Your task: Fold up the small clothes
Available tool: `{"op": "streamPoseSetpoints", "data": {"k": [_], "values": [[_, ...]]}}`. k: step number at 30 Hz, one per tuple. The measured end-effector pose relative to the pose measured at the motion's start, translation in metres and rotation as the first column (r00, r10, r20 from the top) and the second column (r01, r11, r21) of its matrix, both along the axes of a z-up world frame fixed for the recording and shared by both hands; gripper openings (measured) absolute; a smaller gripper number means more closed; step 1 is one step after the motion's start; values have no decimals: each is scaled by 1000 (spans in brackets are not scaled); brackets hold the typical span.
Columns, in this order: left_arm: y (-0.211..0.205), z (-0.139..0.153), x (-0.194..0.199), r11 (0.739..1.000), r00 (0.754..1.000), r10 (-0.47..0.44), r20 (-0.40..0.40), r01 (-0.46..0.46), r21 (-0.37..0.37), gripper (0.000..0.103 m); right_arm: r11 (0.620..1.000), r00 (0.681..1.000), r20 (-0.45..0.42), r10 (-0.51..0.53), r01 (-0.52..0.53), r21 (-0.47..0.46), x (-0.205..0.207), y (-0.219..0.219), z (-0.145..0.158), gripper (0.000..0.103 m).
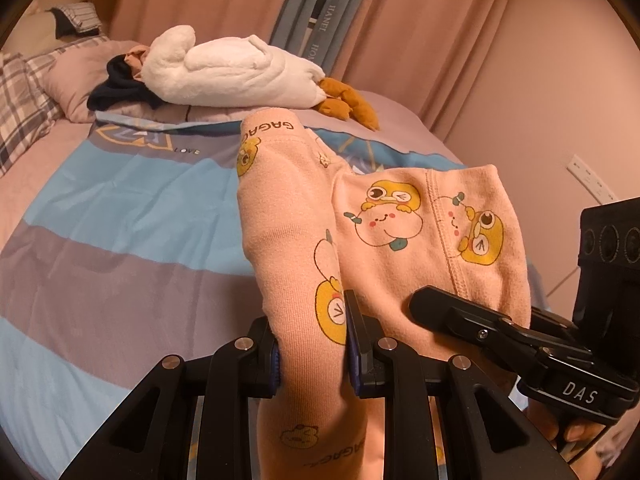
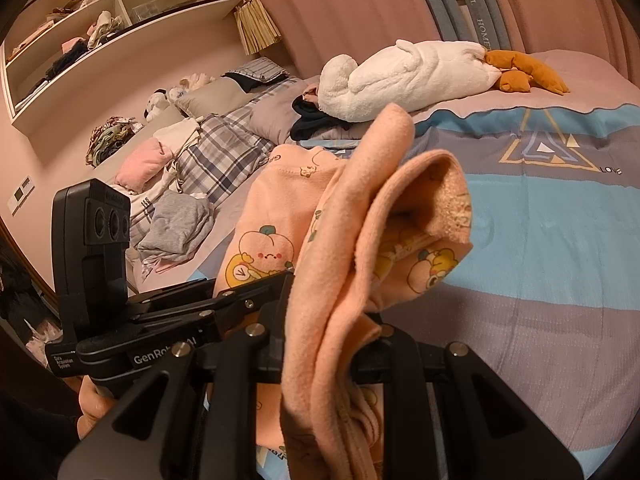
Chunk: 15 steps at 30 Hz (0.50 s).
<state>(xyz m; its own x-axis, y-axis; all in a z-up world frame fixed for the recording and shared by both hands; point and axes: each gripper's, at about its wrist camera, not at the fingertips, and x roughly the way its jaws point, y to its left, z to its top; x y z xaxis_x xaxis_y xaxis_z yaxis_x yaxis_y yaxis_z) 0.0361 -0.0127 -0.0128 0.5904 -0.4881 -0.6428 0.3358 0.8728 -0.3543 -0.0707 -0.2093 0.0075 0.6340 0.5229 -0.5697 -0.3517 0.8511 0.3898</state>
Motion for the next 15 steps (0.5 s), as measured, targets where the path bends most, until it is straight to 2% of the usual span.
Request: {"op": "streamPoseSetpoints", "data": {"k": [15], "values": [[-2,-4,6,1000,1000,9,-18,-9,4,23,1000,1000,-13,-1,1,-1,28,9,-9,21]]}}
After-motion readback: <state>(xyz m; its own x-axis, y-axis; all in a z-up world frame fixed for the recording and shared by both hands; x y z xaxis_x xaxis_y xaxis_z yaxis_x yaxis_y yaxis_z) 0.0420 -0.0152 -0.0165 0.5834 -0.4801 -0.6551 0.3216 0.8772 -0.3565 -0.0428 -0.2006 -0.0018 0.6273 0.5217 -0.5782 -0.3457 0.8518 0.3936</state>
